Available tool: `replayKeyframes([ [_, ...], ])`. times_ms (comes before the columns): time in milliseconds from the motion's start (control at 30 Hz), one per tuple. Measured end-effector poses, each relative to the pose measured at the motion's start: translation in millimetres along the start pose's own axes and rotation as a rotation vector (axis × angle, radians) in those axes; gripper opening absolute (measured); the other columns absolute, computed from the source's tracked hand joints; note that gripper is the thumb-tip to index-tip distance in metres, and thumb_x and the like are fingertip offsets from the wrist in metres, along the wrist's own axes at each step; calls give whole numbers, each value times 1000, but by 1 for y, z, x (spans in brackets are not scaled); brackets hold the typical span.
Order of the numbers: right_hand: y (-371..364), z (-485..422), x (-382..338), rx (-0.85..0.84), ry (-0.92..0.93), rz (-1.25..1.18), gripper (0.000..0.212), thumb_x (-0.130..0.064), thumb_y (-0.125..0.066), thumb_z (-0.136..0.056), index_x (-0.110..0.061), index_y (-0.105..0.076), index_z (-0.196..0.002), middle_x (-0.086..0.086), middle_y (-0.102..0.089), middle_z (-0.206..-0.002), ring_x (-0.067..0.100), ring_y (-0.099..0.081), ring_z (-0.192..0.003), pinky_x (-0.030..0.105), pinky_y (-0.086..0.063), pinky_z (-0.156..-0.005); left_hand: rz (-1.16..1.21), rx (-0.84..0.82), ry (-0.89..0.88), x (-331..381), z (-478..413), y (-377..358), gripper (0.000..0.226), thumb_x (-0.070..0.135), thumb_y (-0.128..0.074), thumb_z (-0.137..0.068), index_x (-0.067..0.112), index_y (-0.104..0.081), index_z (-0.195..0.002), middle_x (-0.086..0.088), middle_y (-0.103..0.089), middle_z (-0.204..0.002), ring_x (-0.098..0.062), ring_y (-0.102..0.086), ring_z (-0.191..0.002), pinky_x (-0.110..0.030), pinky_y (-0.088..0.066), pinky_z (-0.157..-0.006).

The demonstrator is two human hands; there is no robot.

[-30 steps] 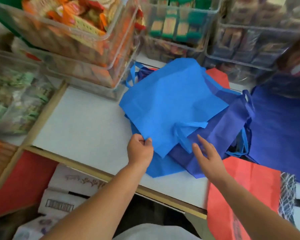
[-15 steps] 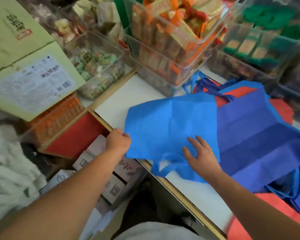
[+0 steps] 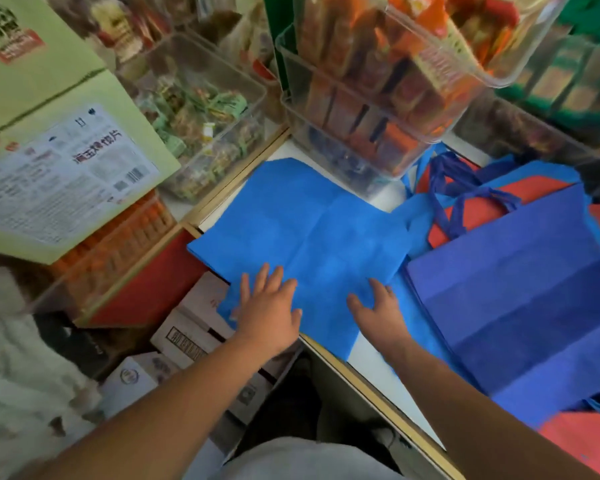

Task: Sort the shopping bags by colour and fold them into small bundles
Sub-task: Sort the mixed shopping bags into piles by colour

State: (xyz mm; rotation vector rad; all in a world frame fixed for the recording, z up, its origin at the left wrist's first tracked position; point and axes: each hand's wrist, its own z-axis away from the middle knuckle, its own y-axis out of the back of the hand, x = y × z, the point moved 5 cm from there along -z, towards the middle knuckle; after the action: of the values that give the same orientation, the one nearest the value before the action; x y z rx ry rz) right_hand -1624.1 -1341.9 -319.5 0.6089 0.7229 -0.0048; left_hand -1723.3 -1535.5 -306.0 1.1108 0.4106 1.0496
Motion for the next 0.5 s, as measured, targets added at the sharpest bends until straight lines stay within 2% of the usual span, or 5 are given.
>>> replayKeyframes([
  [167, -20, -7, -29, -93, -47, -160, 50, -37, -63, -97, -24, -49, -143, -6, -44, -138, 16, -49, -117, 24, -38, -96, -364, -54, -76, 5, 1, 7, 63, 55, -41, -101, 15, -43, -150, -9, -27, -165, -35, 1, -156, -66, 10, -120],
  [267, 3, 4, -27, -121, -42, -70, 54, -42, -60, -99, -25, -47, -149, -9, -51, -134, 16, -53, -127, 24, -39, -94, -460, -122, -101, 25, 2, 12, 58, 54, -45, -100, 15, -51, -142, -13, -38, -154, -39, -11, -153, -66, 7, -120],
  [333, 26, 13, -14, -103, -36, -77, 49, -43, -59, -99, -27, -52, -144, -10, -59, -134, 9, -60, -118, 28, -50, -91, -347, -145, -186, 58, -1, 11, 47, 50, -48, -99, 16, -58, -130, -11, -49, -140, -35, -35, -141, -55, -18, -121],
  [400, 52, 27, 9, -83, -36, -132, 31, -38, -59, -100, -26, -64, -128, -11, -67, -115, 0, -63, -96, 26, -52, -86, -31, -196, -260, 100, -4, 3, 44, 49, -52, -98, 14, -59, -124, -9, -56, -129, -31, -51, -126, -44, -42, -107],
  [500, 103, 57, 67, 138, -56, -116, 19, -27, -59, -100, -10, -69, -100, 5, -67, -86, 13, -58, -78, 31, -47, -74, 265, -311, -332, 158, 3, -26, 49, 48, -56, -97, 15, -57, -134, -6, -56, -134, -27, -54, -127, -39, -45, -104],
])
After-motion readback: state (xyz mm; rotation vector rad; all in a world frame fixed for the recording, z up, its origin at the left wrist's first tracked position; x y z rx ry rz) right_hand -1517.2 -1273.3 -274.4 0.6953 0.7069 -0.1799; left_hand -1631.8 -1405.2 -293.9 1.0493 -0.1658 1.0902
